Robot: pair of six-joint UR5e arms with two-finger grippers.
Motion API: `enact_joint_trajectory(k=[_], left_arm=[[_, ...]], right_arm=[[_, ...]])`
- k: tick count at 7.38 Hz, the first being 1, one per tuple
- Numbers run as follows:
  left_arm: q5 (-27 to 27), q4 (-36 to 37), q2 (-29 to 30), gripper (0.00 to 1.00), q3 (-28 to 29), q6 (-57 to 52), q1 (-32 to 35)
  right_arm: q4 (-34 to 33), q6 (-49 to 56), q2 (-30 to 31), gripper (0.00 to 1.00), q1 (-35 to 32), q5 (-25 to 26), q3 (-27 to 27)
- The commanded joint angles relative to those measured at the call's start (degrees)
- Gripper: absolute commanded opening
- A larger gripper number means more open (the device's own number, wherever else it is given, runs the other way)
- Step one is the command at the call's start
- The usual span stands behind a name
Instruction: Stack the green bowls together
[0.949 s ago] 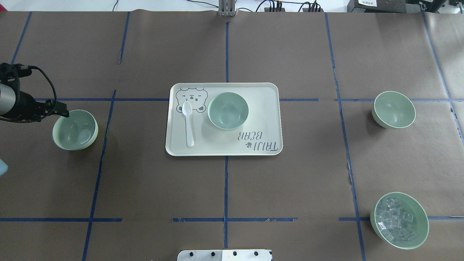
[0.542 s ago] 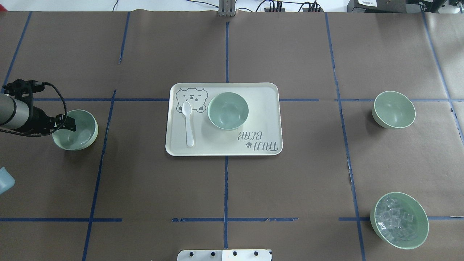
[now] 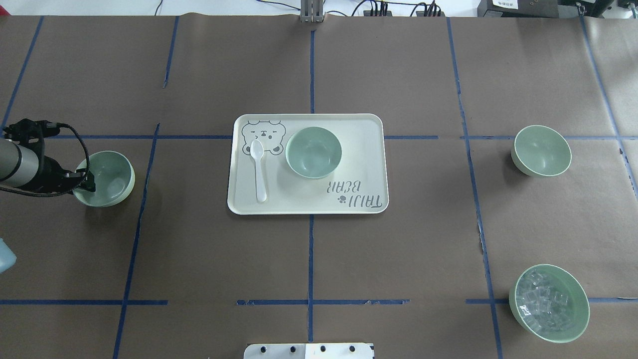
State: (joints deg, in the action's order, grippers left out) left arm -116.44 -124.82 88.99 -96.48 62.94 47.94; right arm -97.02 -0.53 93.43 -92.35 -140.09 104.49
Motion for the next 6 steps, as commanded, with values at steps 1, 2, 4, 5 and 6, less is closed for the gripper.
enact_joint_trajectory(k=[1, 2, 4, 5, 6], left_arm=[[-0.5, 0.1, 0.0, 0.0, -1.2, -0.1, 0.1], [-0.6, 0.4, -0.1, 0.0, -1.9, -0.2, 0.6], [-7.6, 6.5, 0.4, 0.0, -5.4, -0.4, 2.2], [-9.9, 8.3, 1.9, 0.0, -6.1, -0.5, 6.5], [-10.8, 11.8, 5.5, 0.0, -6.2, -0.5, 9.3]], right_arm=[[0.0, 0.1, 0.0, 1.0, 0.0, 0.0, 0.0], [0.0, 0.0, 0.0, 1.0, 0.0, 0.0, -0.1], [0.1, -1.1, -0.7, 1.0, 3.2, -0.4, -0.1], [0.1, -5.8, -3.2, 1.0, 5.9, -0.2, -0.4], [0.2, -9.2, -5.1, 1.0, 8.5, 0.1, -0.6]])
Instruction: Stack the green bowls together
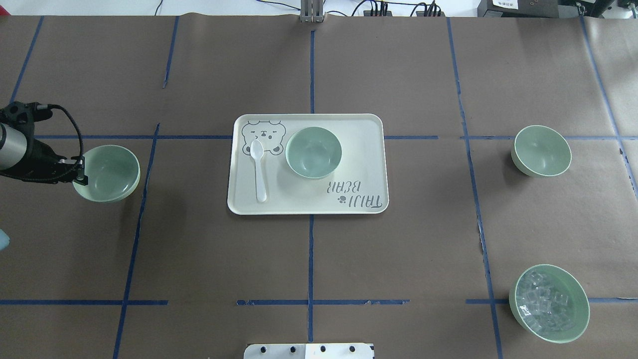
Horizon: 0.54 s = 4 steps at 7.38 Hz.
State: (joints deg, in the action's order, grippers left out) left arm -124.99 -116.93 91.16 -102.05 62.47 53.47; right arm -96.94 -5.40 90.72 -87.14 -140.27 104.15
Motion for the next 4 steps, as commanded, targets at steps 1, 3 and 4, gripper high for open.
enact_joint_trajectory(k=[1, 3, 4], left_arm=[[-3.8, 9.8, 9.5, 0.0, -0.6, 0.5, 5.1], [-3.9, 17.6, 18.9, 0.0, -0.9, 11.4, 4.8], [-3.8, 17.9, 22.1, 0.0, -0.9, 18.0, 4.5]], right_arm=[[0.1, -6.5, -5.3, 1.0, 5.6, 0.3, -1.7], [10.4, -18.1, -6.8, 1.0, 11.3, 4.4, -5.0], [21.9, -23.6, -4.4, 1.0, 14.1, 6.5, -8.7]])
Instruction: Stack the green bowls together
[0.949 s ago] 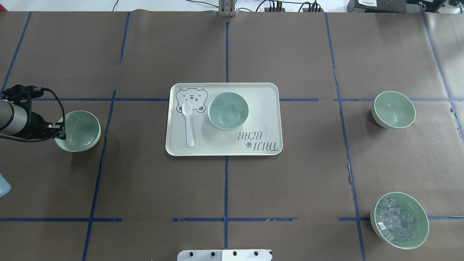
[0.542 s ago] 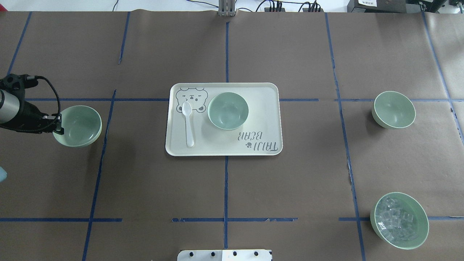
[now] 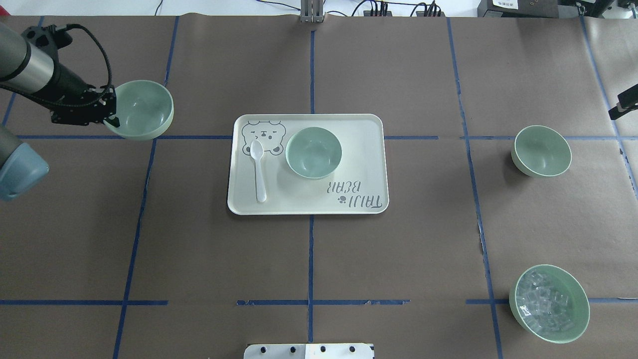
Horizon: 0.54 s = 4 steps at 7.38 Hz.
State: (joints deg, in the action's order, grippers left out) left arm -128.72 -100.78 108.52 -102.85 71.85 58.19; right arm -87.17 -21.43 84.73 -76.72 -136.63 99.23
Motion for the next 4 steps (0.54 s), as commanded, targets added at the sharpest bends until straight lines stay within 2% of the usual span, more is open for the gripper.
enact_joint_trajectory(k=[1, 2, 4], left_arm=[[0.0, 1.9, 6.9, 0.0, -0.1, 12.9, -1.1], [0.0, 1.8, 8.7, 0.0, 0.5, 17.1, -3.2], [0.6, 1.7, 11.4, 0.0, 0.9, 22.1, -6.0]], right_arm=[[23.3, -10.2, 2.7, 1.0, 4.7, 3.8, -9.2], [30.8, -14.8, 2.7, 1.0, 6.7, 4.3, -13.0], [33.1, -16.4, 2.8, 1.0, 10.7, 6.4, -14.9]])
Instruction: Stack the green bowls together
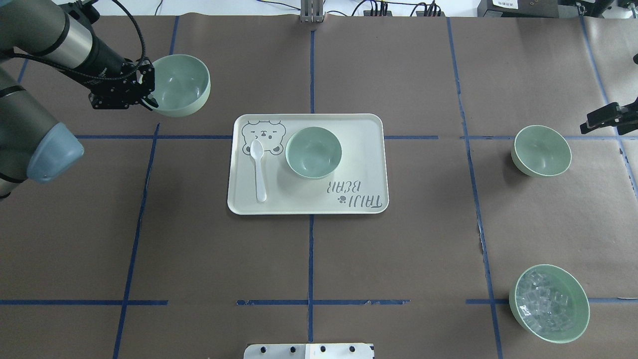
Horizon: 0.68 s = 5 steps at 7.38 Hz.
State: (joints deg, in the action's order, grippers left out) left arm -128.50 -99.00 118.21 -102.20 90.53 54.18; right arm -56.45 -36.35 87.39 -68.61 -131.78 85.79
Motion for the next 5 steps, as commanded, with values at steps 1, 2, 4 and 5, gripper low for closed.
enact_joint_trajectory(k=[1, 2, 4, 5], left_arm=[[0.4, 0.0, 2.6, 0.0, 0.4, 5.2, -3.4], [0.6, -0.3, 3.7, 0.0, 0.7, 7.2, -4.8], [3.9, -0.7, 4.4, 0.0, 1.8, 8.9, -8.5], [6.0, -0.8, 7.4, 0.0, 4.4, 11.1, -10.1]], right_arm=[[2.4, -2.5, 0.1, 1.0, 4.3, 2.0, -1.7], [2.4, -2.8, 0.4, 1.0, 5.7, 2.1, -2.0], [2.4, -2.9, 0.6, 0.65, 6.7, 3.6, -2.7], [2.4, -2.8, 0.2, 0.11, 6.7, 3.6, -2.8]])
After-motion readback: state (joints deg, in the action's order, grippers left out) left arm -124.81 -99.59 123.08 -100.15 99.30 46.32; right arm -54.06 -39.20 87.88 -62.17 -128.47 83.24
